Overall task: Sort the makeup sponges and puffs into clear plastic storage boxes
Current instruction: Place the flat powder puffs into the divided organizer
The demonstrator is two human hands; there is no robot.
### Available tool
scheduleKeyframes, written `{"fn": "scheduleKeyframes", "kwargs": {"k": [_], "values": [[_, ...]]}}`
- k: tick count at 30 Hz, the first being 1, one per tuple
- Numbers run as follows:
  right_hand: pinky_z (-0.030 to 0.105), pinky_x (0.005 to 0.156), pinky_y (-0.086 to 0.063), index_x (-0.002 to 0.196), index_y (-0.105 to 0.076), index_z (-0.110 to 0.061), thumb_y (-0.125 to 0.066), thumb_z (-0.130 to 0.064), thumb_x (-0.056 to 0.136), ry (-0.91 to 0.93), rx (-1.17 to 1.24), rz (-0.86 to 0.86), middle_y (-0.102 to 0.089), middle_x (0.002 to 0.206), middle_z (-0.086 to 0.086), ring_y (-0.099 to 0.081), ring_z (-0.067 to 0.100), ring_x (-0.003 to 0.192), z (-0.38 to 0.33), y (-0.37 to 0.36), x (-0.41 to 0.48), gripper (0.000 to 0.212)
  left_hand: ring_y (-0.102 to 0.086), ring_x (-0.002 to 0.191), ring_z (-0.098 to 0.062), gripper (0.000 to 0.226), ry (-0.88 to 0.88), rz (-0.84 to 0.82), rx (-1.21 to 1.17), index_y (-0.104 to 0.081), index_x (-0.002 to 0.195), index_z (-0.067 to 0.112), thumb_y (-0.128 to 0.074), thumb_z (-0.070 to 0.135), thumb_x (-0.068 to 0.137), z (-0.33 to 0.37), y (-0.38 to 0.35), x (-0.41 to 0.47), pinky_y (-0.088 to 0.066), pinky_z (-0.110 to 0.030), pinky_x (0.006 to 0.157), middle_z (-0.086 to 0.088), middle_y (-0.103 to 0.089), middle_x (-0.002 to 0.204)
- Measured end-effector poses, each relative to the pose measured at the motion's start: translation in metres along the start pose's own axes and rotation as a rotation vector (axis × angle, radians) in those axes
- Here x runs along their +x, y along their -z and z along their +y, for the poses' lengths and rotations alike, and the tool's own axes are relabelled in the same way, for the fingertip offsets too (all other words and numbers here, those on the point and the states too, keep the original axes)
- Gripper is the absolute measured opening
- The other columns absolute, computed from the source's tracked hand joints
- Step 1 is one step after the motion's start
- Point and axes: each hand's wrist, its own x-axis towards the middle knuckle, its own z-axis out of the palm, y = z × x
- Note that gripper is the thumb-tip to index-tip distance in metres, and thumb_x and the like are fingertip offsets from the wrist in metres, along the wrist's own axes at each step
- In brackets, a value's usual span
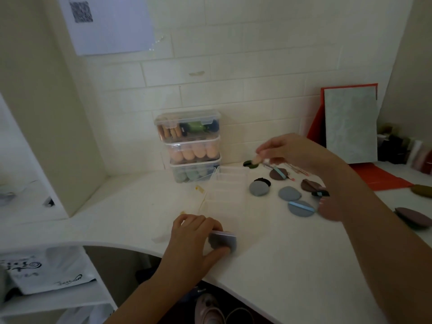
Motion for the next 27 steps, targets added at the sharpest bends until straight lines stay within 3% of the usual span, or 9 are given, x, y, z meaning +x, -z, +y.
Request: {"fn": "scheduleKeyframes", "kwargs": {"k": [2, 3, 6, 9, 12, 17, 22, 27], "values": [[0.016, 0.076, -0.050, 0.107, -0.070, -0.021, -0.069, -0.010, 0.083, 0.071, -0.057, -0.183, -0.071, 0.087, -0.002, -0.066, 0.009, 0.080, -0.021, -0.006, -0.012, 0.027, -0.037, 0.081, 0.006, 0.025, 0.006, 0.001, 0.001, -0.046, 0.088, 0.039, -0.054, 0.056, 0.071, 0.001, 0.000, 0.000, -0.033, -0.026, 0.091, 0.029, -0.043, 0.081], [0.017, 0.076, -0.051, 0.108, -0.070, -0.021, -0.068, -0.007, 0.083, 0.108, -0.071, -0.227, -0.072, 0.089, -0.001, -0.067, 0.009, 0.082, -0.030, -0.011, -0.015, 0.029, -0.036, 0.081, 0.006, 0.026, 0.009, 0.001, 0.002, -0.046, 0.088, 0.039, -0.054, 0.056, 0.070, 0.001, 0.000, 0.001, -0.035, -0.026, 0.091, 0.029, -0.043, 0.081], [0.012, 0.054, -0.046, 0.097, -0.070, -0.023, -0.064, -0.010, 0.087, 0.229, -0.165, -0.181, -0.070, 0.071, -0.008, -0.065, 0.003, 0.059, -0.049, -0.033, -0.021, 0.018, -0.033, 0.081, 0.008, 0.025, 0.015, 0.008, -0.001, -0.048, 0.087, 0.039, -0.055, 0.056, 0.070, 0.001, 0.000, 0.001, -0.037, -0.030, 0.089, 0.029, -0.043, 0.080], [0.009, 0.050, -0.036, 0.094, -0.072, -0.025, -0.064, -0.027, 0.088, 0.287, -0.404, -0.131, -0.062, 0.062, -0.011, -0.055, 0.001, 0.051, -0.056, -0.054, -0.024, 0.011, -0.032, 0.080, 0.009, 0.026, 0.014, 0.015, -0.014, -0.046, 0.087, 0.038, -0.056, 0.054, 0.069, 0.002, 0.000, 0.000, -0.035, -0.026, 0.088, 0.029, -0.041, 0.082], [0.014, 0.054, -0.033, 0.097, -0.075, -0.022, -0.066, -0.031, 0.085, 0.253, -0.551, -0.175, -0.058, 0.068, -0.015, -0.051, 0.001, 0.061, -0.057, -0.069, -0.028, 0.018, -0.032, 0.081, 0.009, 0.028, 0.019, 0.016, -0.017, -0.042, 0.089, 0.040, -0.055, 0.055, 0.070, 0.003, 0.000, 0.000, -0.033, -0.026, 0.088, 0.029, -0.040, 0.083], [0.010, 0.048, -0.040, 0.100, -0.069, -0.013, -0.063, -0.023, 0.088, 0.123, -0.540, -0.365, -0.061, 0.066, -0.008, -0.056, 0.000, 0.054, -0.055, -0.084, -0.032, 0.016, -0.039, 0.078, 0.004, 0.027, 0.005, 0.034, 0.007, -0.051, 0.085, 0.034, -0.053, 0.055, 0.068, 0.004, -0.001, 0.001, -0.042, -0.031, 0.083, 0.028, -0.041, 0.081], [0.016, 0.056, -0.049, 0.099, -0.067, -0.014, -0.063, -0.021, 0.089, 0.153, -0.520, -0.292, -0.066, 0.072, -0.001, -0.059, 0.004, 0.055, -0.059, -0.084, -0.031, 0.013, -0.042, 0.080, 0.000, 0.026, -0.013, 0.060, -0.009, -0.052, 0.083, 0.032, -0.055, 0.053, 0.068, 0.004, -0.002, 0.002, -0.036, -0.025, 0.082, 0.027, -0.040, 0.080], [0.011, 0.050, -0.046, 0.095, -0.067, -0.013, -0.064, -0.020, 0.087, 0.137, -0.550, -0.360, -0.067, 0.069, -0.001, -0.060, 0.004, 0.054, -0.062, -0.082, -0.035, 0.011, -0.042, 0.079, -0.001, 0.027, -0.009, 0.071, -0.012, -0.049, 0.084, 0.032, -0.055, 0.054, 0.068, 0.001, -0.007, 0.001, -0.032, -0.026, 0.083, 0.020, -0.053, 0.077]]}}
